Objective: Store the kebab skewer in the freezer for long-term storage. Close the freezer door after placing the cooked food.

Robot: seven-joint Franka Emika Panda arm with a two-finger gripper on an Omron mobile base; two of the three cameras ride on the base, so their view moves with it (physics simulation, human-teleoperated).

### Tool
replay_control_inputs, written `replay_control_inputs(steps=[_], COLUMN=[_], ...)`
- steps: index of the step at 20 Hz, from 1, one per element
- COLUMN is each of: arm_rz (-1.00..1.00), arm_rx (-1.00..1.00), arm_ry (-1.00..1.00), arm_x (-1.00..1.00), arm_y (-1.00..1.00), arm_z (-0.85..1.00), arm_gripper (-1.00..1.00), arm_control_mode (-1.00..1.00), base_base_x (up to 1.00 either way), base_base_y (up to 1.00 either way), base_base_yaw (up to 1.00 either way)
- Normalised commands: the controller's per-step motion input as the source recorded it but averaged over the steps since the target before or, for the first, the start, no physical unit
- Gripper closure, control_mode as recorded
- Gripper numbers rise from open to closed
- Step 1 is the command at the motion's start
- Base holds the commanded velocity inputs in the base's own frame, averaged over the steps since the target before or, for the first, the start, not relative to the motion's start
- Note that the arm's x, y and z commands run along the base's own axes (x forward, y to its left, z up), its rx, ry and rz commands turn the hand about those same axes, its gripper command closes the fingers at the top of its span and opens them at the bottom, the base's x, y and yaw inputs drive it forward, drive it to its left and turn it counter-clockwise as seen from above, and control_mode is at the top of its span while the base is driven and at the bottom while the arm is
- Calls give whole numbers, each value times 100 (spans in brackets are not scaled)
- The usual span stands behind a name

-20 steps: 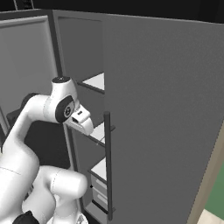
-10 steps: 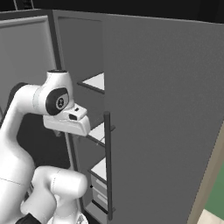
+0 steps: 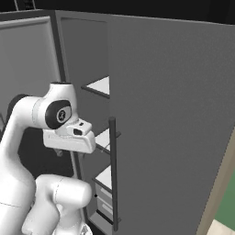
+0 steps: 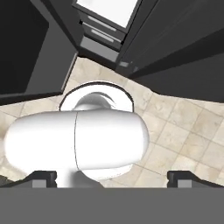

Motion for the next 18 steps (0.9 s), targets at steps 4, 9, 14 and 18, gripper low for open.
replay_control_inputs(steps=[4, 9, 14, 18], arm_rz=[0, 0, 0, 0], arm_rx=[0, 0, 0, 0], arm_ry=[-5, -25, -13, -1], arm_x=[-33, -7, 0, -2], arm_y=[11, 13, 4, 0], arm_z=[-18, 0, 0, 0], arm_gripper=[-100, -100, -100, -100], arm_control_mode=[-100, -100, -100, -100], base_base_x=[0, 0, 0, 0], base_base_y=[0, 0, 0, 0], base_base_yaw=[0, 0, 0, 0])
